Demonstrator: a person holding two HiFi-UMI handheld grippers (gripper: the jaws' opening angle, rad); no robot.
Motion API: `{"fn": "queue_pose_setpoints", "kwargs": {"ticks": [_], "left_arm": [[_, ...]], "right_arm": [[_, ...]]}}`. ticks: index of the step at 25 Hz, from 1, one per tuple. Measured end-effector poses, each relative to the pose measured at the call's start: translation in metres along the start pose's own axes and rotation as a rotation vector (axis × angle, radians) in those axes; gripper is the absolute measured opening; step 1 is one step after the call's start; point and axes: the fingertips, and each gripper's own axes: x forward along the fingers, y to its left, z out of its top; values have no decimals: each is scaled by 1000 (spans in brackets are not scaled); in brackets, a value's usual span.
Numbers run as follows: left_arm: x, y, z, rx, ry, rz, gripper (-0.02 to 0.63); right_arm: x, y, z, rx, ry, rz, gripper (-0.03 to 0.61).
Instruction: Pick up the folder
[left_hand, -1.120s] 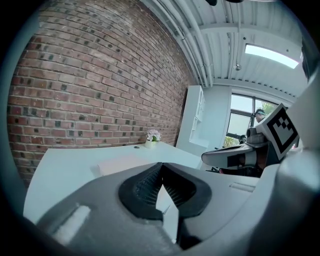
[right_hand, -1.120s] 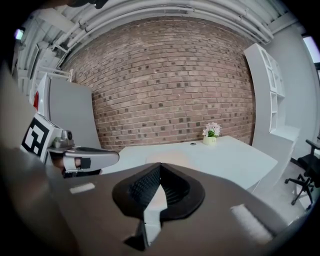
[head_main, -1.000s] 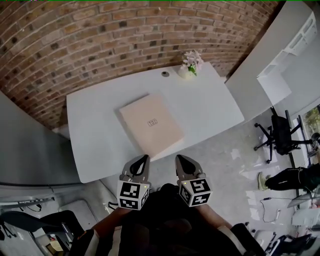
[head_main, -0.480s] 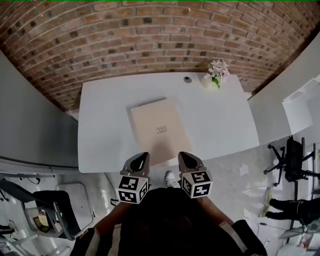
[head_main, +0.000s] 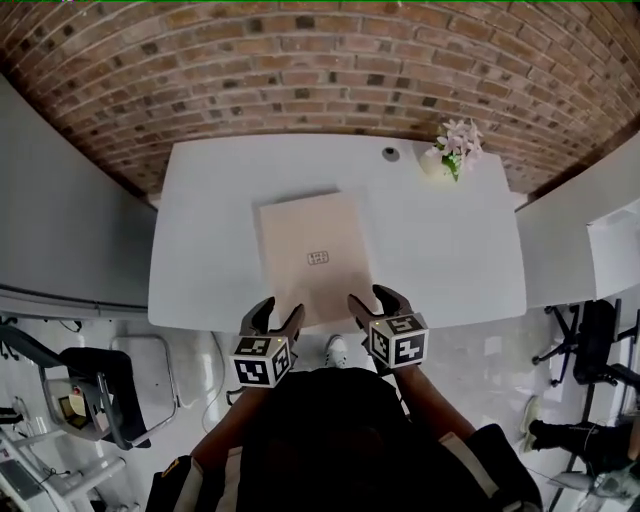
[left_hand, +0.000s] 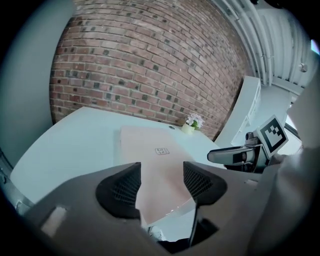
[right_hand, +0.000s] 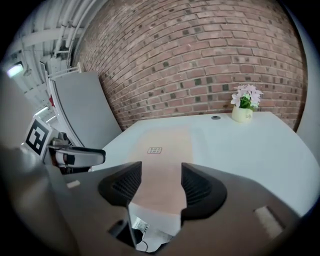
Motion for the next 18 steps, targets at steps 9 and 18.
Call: {"fn": "queue_pose_setpoints", "kwargs": {"ticks": [9, 18], "left_arm": [[34, 31, -28, -98, 62, 67, 382], [59, 40, -47, -180, 144, 37, 434]], "right_arm": [[43, -29, -19, 8, 127, 74, 368], [70, -39, -32, 48, 205, 153, 416]]}}
